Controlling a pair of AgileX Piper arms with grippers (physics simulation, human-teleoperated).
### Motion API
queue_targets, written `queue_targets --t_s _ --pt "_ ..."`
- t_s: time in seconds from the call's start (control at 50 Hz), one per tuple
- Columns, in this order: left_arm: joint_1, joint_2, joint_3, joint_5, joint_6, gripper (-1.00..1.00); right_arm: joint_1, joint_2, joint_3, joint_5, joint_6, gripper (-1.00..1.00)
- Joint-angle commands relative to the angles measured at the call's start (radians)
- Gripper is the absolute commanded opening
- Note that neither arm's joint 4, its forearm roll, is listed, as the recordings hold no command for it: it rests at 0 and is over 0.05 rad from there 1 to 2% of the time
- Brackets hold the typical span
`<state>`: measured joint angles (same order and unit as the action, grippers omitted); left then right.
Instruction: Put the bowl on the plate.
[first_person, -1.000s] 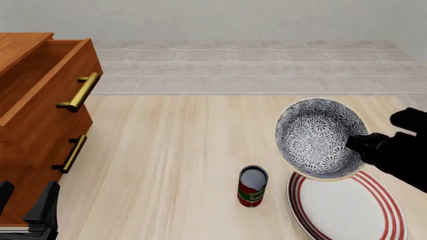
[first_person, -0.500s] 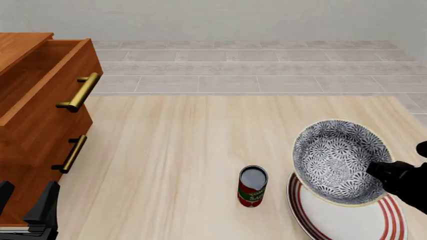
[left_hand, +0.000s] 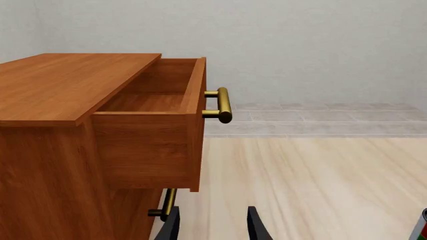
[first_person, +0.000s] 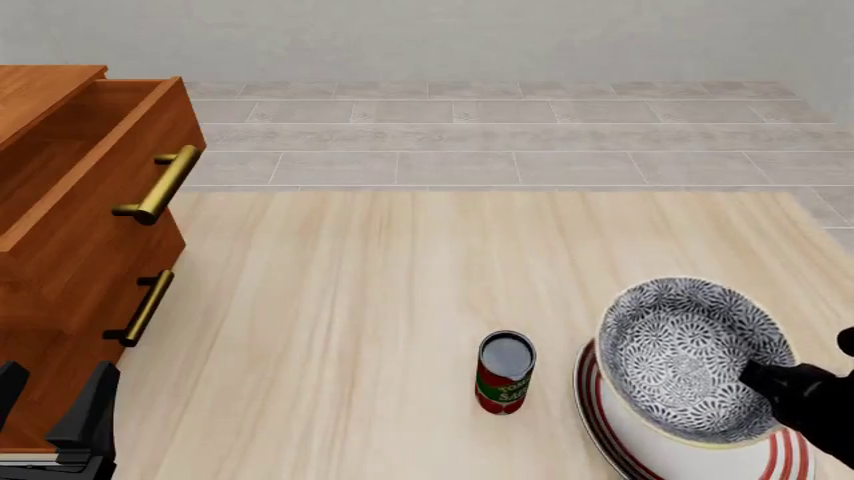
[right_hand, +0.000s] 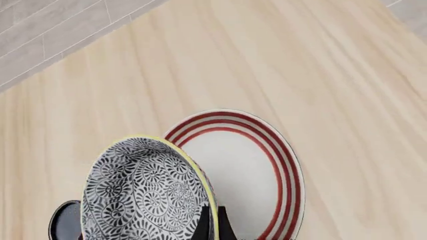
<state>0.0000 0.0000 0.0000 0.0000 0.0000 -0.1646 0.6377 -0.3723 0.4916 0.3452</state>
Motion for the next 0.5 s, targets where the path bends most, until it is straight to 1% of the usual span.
queue_targets --t_s 0.02,0.18,0.24,0.32,0.5 --pt "0.0 0.0 0.0 0.0 0.0 1.0 -0.037 -0.01 0.043 -0.014 -0.005 -1.0" --pt "0.0 0.0 0.0 0.0 0.0 1.0 -0.066 -0.013 0.081 -0.029 -0.014 -1.0" --pt "0.0 0.0 0.0 0.0 0.0 1.0 -0.067 -0.018 0.096 -0.035 -0.008 -1.0" --pt "0.0 0.0 0.0 0.0 0.0 1.0 -0.069 -0.021 0.135 -0.058 -0.001 -1.0" --pt "0.0 0.0 0.0 0.0 0.0 1.0 -0.077 0.013 0.171 -0.121 0.006 -1.0"
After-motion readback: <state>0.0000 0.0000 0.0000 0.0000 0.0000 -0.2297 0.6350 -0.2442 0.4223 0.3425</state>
